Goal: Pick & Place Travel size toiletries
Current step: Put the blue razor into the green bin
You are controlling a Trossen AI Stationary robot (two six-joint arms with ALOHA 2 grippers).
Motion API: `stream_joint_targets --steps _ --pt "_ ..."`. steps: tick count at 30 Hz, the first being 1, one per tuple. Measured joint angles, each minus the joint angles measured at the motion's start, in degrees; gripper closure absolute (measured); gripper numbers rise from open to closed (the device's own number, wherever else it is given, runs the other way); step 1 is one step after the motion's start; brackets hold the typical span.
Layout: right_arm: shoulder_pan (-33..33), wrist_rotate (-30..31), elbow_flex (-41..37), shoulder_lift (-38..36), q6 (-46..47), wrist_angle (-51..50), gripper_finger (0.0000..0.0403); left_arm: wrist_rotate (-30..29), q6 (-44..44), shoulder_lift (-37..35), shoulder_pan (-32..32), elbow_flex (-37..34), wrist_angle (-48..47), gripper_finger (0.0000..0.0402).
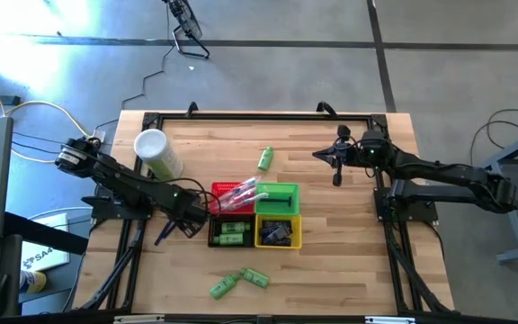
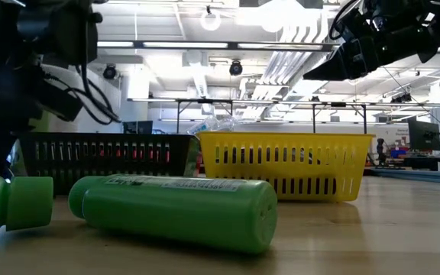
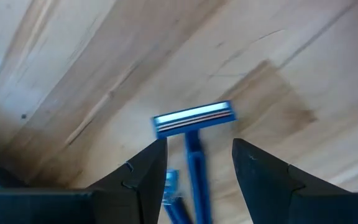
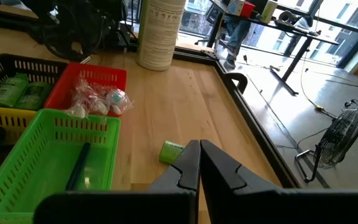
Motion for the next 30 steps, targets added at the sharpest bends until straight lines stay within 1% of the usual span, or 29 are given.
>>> stream_joint_targets --steps 3,8,30 --pt "0.0 0.0 0.0 0.0 0.0 0.0 0.0399 0.0 -1.0 0.0 0.0 -1.4 0.2 0.0226" --pt "0.0 0.0 0.0 0.0 0.0 0.0 0.0399 0.0 -1.1 -0.2 0.0 -3.1 3.0 0.0227" --pt "0.0 0.0 0.0 0.0 0.0 0.0 0.0399 0.3 -1.9 0.0 0.0 -2.7 3.4 0.0227"
